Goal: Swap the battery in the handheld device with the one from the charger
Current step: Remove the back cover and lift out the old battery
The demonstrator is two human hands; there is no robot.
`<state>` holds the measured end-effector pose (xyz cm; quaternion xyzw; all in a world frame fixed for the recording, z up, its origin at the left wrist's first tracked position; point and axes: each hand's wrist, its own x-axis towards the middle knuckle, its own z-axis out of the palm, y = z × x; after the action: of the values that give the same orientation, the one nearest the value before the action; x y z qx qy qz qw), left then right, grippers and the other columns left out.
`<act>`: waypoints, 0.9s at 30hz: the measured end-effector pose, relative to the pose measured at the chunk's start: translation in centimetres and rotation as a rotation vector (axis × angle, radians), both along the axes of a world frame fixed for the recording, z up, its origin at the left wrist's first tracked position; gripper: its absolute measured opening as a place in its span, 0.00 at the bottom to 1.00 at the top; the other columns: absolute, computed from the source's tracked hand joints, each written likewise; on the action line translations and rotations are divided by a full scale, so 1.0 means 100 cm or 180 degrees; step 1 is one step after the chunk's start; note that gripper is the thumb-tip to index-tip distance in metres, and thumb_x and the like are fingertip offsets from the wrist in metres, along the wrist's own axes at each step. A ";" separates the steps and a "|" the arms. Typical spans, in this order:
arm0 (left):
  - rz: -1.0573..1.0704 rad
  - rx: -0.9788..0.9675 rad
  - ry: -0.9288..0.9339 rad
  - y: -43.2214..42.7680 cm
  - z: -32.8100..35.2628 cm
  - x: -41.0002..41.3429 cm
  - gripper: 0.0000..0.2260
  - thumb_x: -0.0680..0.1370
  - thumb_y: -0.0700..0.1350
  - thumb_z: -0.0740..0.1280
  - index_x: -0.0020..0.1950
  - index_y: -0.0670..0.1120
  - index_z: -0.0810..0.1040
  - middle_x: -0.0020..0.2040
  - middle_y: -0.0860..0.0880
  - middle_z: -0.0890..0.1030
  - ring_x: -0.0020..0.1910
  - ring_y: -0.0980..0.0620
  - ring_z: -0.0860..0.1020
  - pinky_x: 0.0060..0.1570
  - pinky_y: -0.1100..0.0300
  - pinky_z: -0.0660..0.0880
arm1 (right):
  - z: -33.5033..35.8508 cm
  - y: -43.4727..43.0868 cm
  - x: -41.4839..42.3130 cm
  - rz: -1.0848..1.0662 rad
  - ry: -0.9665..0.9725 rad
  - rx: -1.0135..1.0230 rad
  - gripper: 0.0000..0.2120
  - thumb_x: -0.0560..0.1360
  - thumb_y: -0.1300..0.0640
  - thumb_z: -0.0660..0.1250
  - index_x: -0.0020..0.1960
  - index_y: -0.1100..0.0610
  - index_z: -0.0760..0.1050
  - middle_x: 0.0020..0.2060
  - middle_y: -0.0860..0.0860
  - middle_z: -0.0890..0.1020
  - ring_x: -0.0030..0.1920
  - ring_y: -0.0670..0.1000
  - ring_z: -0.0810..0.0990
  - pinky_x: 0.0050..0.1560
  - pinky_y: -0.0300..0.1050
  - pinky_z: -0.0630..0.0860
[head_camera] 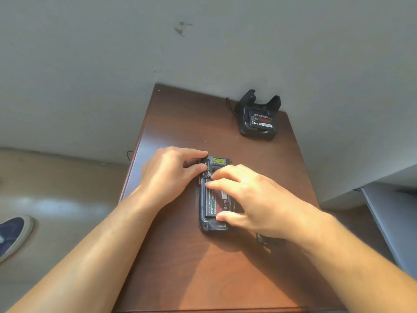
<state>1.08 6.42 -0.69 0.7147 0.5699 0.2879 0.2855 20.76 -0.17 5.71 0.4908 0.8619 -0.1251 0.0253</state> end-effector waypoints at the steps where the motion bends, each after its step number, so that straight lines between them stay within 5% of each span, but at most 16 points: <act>1: 0.0007 0.0014 0.0009 0.000 0.000 0.000 0.13 0.74 0.58 0.71 0.59 0.64 0.82 0.29 0.67 0.71 0.30 0.64 0.71 0.36 0.62 0.66 | 0.002 0.001 -0.003 0.0039 -0.0106 0.0005 0.31 0.75 0.42 0.71 0.75 0.48 0.69 0.68 0.45 0.72 0.68 0.49 0.71 0.67 0.49 0.74; 8: 0.0038 0.0047 0.0016 -0.001 0.000 0.001 0.12 0.75 0.57 0.71 0.59 0.64 0.82 0.27 0.66 0.69 0.40 0.59 0.70 0.39 0.61 0.66 | 0.005 0.000 -0.021 0.0281 -0.0598 0.0141 0.28 0.71 0.46 0.68 0.70 0.49 0.69 0.60 0.50 0.76 0.59 0.55 0.75 0.56 0.53 0.79; 13: 0.0048 0.0051 0.0046 0.000 0.000 0.001 0.12 0.75 0.58 0.70 0.59 0.64 0.82 0.28 0.67 0.70 0.42 0.60 0.72 0.40 0.61 0.65 | 0.010 0.003 -0.019 0.0073 -0.0332 -0.0026 0.27 0.70 0.47 0.67 0.69 0.43 0.69 0.59 0.49 0.75 0.58 0.54 0.75 0.60 0.47 0.75; 17: 0.0015 0.0037 0.0026 0.000 -0.001 0.001 0.12 0.75 0.57 0.70 0.59 0.65 0.82 0.24 0.67 0.72 0.39 0.60 0.70 0.37 0.61 0.65 | 0.013 0.008 -0.019 -0.0036 -0.0231 -0.0245 0.28 0.70 0.46 0.67 0.69 0.39 0.67 0.59 0.47 0.73 0.59 0.51 0.73 0.61 0.41 0.71; 19: -0.0041 -0.0010 0.0035 0.001 -0.002 0.001 0.12 0.75 0.58 0.69 0.59 0.65 0.81 0.25 0.74 0.72 0.34 0.62 0.72 0.34 0.64 0.64 | 0.015 0.008 -0.019 -0.0060 -0.0159 -0.0339 0.27 0.69 0.45 0.68 0.67 0.38 0.67 0.57 0.46 0.73 0.58 0.51 0.73 0.60 0.41 0.71; 23: -0.0037 -0.0047 0.0059 0.002 -0.003 0.001 0.12 0.75 0.58 0.70 0.58 0.66 0.81 0.26 0.78 0.70 0.30 0.73 0.71 0.32 0.68 0.63 | 0.015 0.003 -0.019 -0.0062 -0.0093 -0.0419 0.23 0.69 0.44 0.67 0.63 0.37 0.69 0.56 0.45 0.71 0.57 0.50 0.72 0.60 0.44 0.73; 27: -0.0062 -0.0023 0.0064 0.003 -0.003 0.002 0.12 0.75 0.58 0.70 0.59 0.65 0.81 0.25 0.79 0.70 0.32 0.70 0.71 0.33 0.67 0.63 | 0.011 -0.004 -0.020 -0.0082 -0.0058 -0.0409 0.20 0.70 0.43 0.67 0.61 0.39 0.70 0.56 0.45 0.70 0.58 0.50 0.71 0.61 0.45 0.74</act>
<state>1.24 6.70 -0.95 0.7220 0.5668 0.2759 0.2852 18.72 -0.53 6.80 0.5003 0.8454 -0.1760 0.0631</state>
